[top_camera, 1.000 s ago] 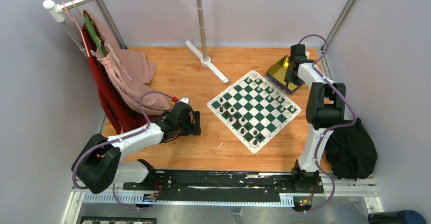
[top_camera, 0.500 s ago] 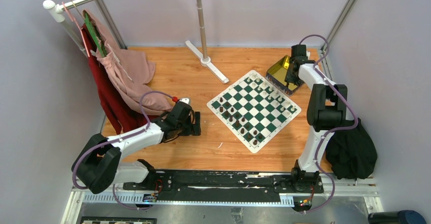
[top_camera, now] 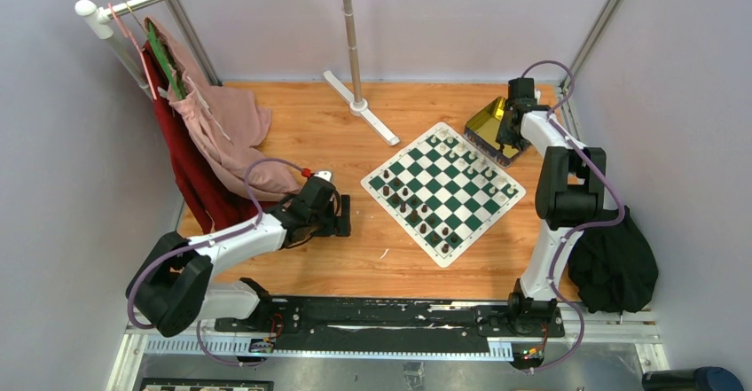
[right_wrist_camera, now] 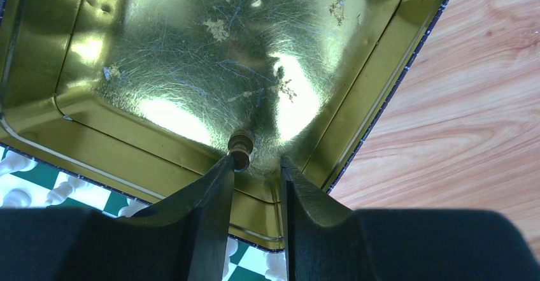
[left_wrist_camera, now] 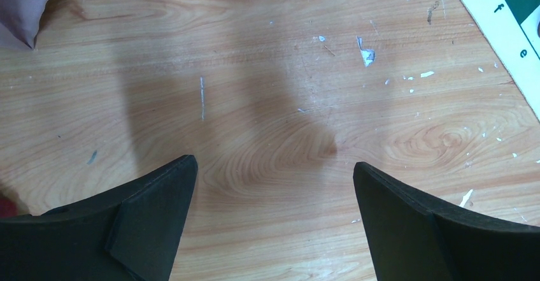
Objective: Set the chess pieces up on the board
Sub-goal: Pick up the chess piece from the storage box.
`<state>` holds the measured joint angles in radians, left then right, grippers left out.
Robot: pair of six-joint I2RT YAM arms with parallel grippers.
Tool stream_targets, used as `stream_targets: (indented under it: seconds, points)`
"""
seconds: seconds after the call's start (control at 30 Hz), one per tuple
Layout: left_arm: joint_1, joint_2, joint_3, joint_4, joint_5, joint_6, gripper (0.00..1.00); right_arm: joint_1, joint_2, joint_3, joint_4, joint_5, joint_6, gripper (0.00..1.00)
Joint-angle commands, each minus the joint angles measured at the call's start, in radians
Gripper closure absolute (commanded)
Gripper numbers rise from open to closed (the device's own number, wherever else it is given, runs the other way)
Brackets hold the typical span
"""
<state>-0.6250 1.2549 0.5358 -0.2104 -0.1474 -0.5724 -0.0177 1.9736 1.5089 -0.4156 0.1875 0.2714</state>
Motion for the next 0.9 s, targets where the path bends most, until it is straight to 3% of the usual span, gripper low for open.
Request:
stream_targets:
  seconds: [0.0,0.87]
  points:
    - [-0.004,0.021,0.023,0.005,0.008,0.018,0.0,0.004,-0.007,0.011,-0.023,-0.011,0.017,0.64]
    - [-0.004,0.059,0.034,0.012,0.0,0.031,0.0,0.013,0.068,0.054,-0.041,-0.024,0.022,0.64]
